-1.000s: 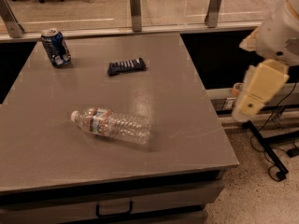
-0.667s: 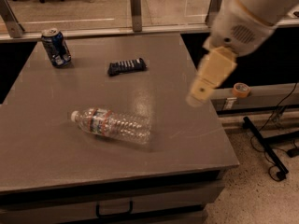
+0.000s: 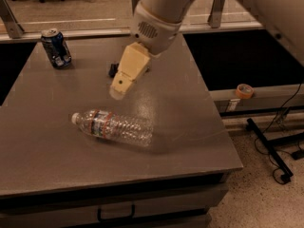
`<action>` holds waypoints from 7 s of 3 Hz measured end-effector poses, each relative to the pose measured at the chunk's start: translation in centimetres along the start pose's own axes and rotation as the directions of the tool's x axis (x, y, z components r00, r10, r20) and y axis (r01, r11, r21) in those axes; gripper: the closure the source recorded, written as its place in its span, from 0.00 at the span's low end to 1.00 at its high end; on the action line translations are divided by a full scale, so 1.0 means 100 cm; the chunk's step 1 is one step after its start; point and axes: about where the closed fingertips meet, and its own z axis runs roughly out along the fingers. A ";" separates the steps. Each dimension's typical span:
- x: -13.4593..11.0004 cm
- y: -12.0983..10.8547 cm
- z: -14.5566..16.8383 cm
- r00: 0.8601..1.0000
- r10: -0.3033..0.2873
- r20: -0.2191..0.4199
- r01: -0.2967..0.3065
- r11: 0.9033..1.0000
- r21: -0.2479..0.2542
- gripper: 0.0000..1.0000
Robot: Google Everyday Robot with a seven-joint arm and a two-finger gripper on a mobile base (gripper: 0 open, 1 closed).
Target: Place water bottle upright
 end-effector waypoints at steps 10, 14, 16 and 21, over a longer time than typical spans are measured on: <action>-0.035 0.055 0.144 0.964 -0.094 -0.251 0.122 0.988 0.099 0.87; -0.107 0.011 0.038 0.787 -0.160 0.596 0.202 0.979 -0.003 1.00; -0.085 0.015 0.007 0.507 -0.154 0.848 0.354 0.934 -0.043 1.00; -0.042 0.007 0.036 0.303 -0.081 0.950 0.489 0.868 -0.082 0.00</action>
Offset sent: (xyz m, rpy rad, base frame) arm -0.0015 0.0391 -0.0410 -0.0622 0.0514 -0.0556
